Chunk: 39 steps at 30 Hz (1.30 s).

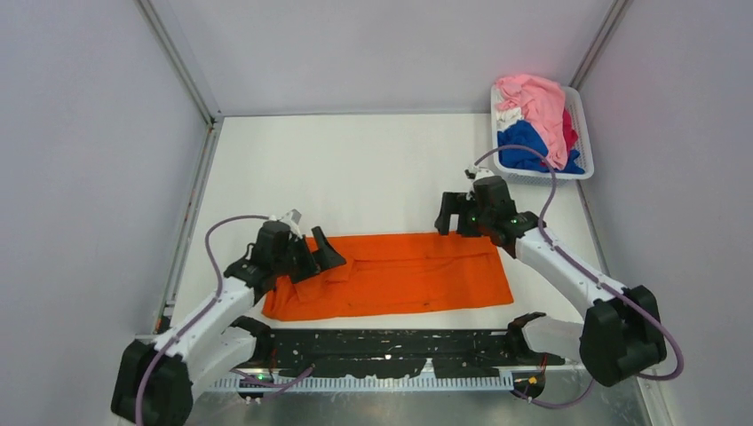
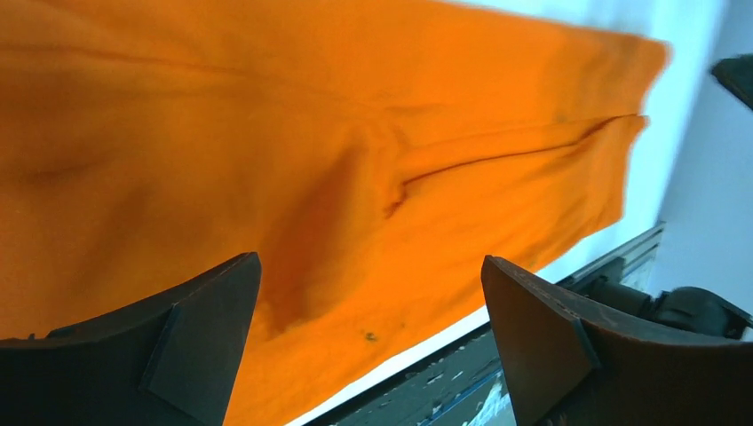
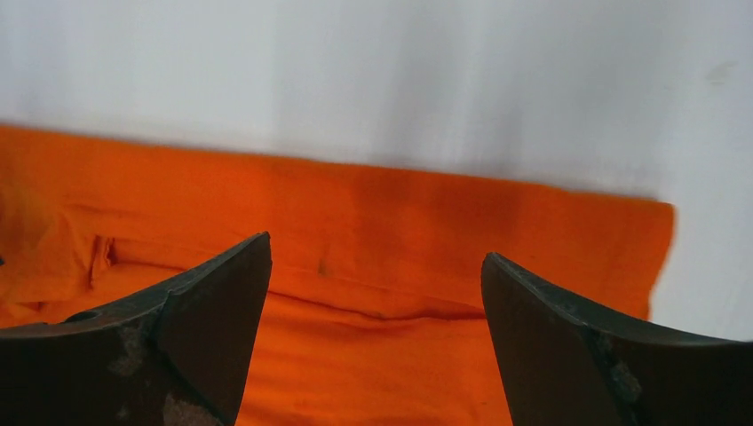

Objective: Fold and stack the t-shirts
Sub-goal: Rotate the tshirt 90 degrees

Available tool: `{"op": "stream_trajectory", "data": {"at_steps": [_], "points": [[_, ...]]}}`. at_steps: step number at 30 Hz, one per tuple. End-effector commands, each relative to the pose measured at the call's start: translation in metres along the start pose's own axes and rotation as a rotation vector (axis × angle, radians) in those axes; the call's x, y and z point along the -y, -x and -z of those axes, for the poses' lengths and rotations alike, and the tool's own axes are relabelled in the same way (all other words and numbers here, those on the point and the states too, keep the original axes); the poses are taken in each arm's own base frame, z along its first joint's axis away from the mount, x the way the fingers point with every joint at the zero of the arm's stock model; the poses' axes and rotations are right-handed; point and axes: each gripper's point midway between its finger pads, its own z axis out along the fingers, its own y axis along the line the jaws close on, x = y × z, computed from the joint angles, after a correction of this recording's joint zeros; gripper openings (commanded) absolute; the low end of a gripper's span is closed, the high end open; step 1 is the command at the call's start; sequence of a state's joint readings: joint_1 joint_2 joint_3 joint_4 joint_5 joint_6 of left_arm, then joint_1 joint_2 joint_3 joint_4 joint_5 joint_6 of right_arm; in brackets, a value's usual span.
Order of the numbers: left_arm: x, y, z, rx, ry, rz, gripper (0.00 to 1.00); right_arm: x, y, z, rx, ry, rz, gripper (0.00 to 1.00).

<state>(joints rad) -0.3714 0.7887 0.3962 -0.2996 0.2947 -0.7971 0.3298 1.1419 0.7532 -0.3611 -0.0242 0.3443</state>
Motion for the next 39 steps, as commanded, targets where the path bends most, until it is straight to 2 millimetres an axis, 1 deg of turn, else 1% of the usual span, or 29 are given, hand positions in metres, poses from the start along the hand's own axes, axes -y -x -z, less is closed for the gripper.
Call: {"op": "stream_trajectory", "data": {"at_steps": [1,2,4,6,8,10,11,13,15,16,17,18,19,20,21,22,24,26,27,28,29,30,31,32,33,35,37,38,39], "points": [[-0.011,0.006,-0.033,-0.049,0.06,0.064,1.0,-0.039,-0.012,-0.023,-0.072,0.127,0.067,0.95],[-0.022,0.007,-0.039,-0.056,0.117,0.078,1.0,-0.041,-0.012,-0.026,-0.077,0.129,0.067,0.95],[-0.033,0.013,-0.052,-0.063,0.175,0.116,1.0,-0.04,-0.022,-0.037,-0.117,0.125,0.062,0.95],[-0.036,0.019,-0.066,-0.073,0.205,0.166,1.0,-0.035,-0.027,-0.043,-0.133,0.097,0.056,0.95],[-0.039,0.033,-0.087,-0.063,0.236,0.199,1.0,-0.027,-0.029,-0.048,-0.14,0.05,0.055,0.95],[-0.042,0.055,-0.105,-0.037,0.267,0.226,1.0,-0.015,-0.031,-0.05,-0.153,-0.01,0.048,0.95],[-0.039,0.07,-0.114,-0.026,0.263,0.239,1.0,-0.006,-0.029,-0.051,-0.145,-0.06,0.041,0.95],[-0.037,0.099,-0.134,-0.013,0.272,0.277,1.0,0.005,-0.031,-0.053,-0.153,-0.101,0.017,0.95],[-0.025,0.125,-0.154,-0.013,0.236,0.306,1.0,0.011,-0.037,-0.056,-0.17,-0.112,-0.006,0.96],[-0.015,0.143,-0.164,0.008,0.209,0.301,1.0,0.013,-0.044,-0.058,-0.19,-0.116,-0.013,0.95],[-0.012,0.155,-0.176,0.02,0.205,0.301,1.0,0.012,-0.049,-0.059,-0.206,-0.103,-0.018,0.95],[-0.007,0.168,-0.186,0.023,0.209,0.302,1.0,0.01,-0.062,-0.061,-0.244,-0.084,-0.029,0.95],[-0.002,0.18,-0.197,0.024,0.208,0.308,1.0,0.001,-0.07,-0.061,-0.275,-0.031,-0.04,0.95],[0.0,0.188,-0.21,0.013,0.204,0.322,1.0,-0.004,-0.085,-0.06,-0.323,0.003,-0.06,0.95],[0.011,0.2,-0.223,0.009,0.165,0.331,1.0,-0.012,-0.091,-0.059,-0.34,0.033,-0.057,0.96],[0.022,0.206,-0.239,-0.012,0.108,0.342,1.0,-0.02,-0.103,-0.057,-0.38,0.073,-0.068,0.96],[0.052,0.222,-0.266,-0.062,-0.013,0.381,1.0,-0.042,-0.117,-0.052,-0.429,0.148,-0.047,0.95],[0.084,0.24,-0.289,-0.096,-0.12,0.396,1.0,-0.071,-0.127,-0.042,-0.48,0.242,-0.006,0.95],[0.085,0.239,-0.309,-0.11,-0.125,0.415,1.0,-0.091,-0.131,-0.037,-0.497,0.295,0.036,0.95],[0.107,0.257,-0.317,-0.078,-0.178,0.404,1.0,-0.105,-0.135,-0.031,-0.521,0.348,0.054,0.95],[0.117,0.262,-0.327,-0.065,-0.209,0.419,1.0,-0.124,-0.14,-0.026,-0.539,0.395,0.098,0.95],[0.127,0.267,-0.337,-0.051,-0.25,0.454,1.0,-0.133,-0.143,-0.024,-0.55,0.418,0.125,0.96],[0.134,0.269,-0.346,-0.035,-0.289,0.488,1.0,-0.147,-0.148,-0.02,-0.564,0.443,0.173,0.95],[0.141,0.271,-0.354,-0.014,-0.323,0.507,1.0,-0.15,-0.15,-0.021,-0.569,0.442,0.192,0.95],[0.144,0.275,-0.359,0.013,-0.355,0.527,1.0,-0.157,-0.152,-0.021,-0.577,0.445,0.213,0.95],[0.147,0.276,-0.367,0.045,-0.375,0.54,1.0,-0.164,-0.149,-0.023,-0.566,0.443,0.229,0.95],[0.15,0.277,-0.366,0.066,-0.374,0.513,1.0,-0.166,-0.143,-0.022,-0.541,0.426,0.233,0.95],[0.153,0.28,-0.362,0.07,-0.375,0.494,1.0,-0.164,-0.138,-0.023,-0.518,0.406,0.238,0.95],[0.158,0.284,-0.355,0.08,-0.381,0.467,0.99,-0.164,-0.131,-0.018,-0.496,0.403,0.237,0.95]]}}
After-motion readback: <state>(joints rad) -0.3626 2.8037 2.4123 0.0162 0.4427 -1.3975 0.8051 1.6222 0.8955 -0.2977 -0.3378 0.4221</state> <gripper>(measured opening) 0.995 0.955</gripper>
